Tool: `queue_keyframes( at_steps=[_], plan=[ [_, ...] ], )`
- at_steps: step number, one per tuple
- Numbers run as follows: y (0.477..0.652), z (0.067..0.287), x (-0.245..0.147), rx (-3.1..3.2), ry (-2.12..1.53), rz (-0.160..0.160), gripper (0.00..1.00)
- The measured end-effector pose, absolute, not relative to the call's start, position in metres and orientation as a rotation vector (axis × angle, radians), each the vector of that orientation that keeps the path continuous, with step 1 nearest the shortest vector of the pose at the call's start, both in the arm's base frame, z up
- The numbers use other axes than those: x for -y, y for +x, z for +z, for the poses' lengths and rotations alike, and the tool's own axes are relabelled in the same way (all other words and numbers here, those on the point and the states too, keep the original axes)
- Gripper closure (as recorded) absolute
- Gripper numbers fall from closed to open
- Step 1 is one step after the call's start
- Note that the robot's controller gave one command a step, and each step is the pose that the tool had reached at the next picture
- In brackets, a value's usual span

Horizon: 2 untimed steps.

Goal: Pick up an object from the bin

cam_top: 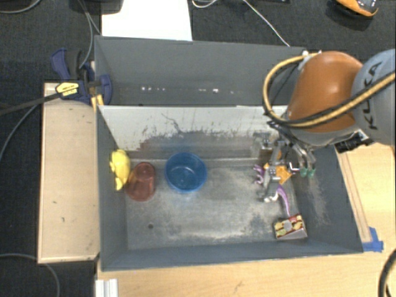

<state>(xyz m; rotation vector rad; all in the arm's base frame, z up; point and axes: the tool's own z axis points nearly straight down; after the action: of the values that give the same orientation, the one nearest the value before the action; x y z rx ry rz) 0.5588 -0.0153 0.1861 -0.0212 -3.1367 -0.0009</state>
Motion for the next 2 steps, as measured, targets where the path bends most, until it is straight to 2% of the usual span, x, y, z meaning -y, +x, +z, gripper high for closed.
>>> queue_keyframes(
  at_steps=[1,2],
  plan=[
    [0.561,0.19,0.015,3.145,-0.02,0.0,0.0],
    [0.56,0.157,0.036,3.134,0.339,-0.001,0.0]
  ],
)
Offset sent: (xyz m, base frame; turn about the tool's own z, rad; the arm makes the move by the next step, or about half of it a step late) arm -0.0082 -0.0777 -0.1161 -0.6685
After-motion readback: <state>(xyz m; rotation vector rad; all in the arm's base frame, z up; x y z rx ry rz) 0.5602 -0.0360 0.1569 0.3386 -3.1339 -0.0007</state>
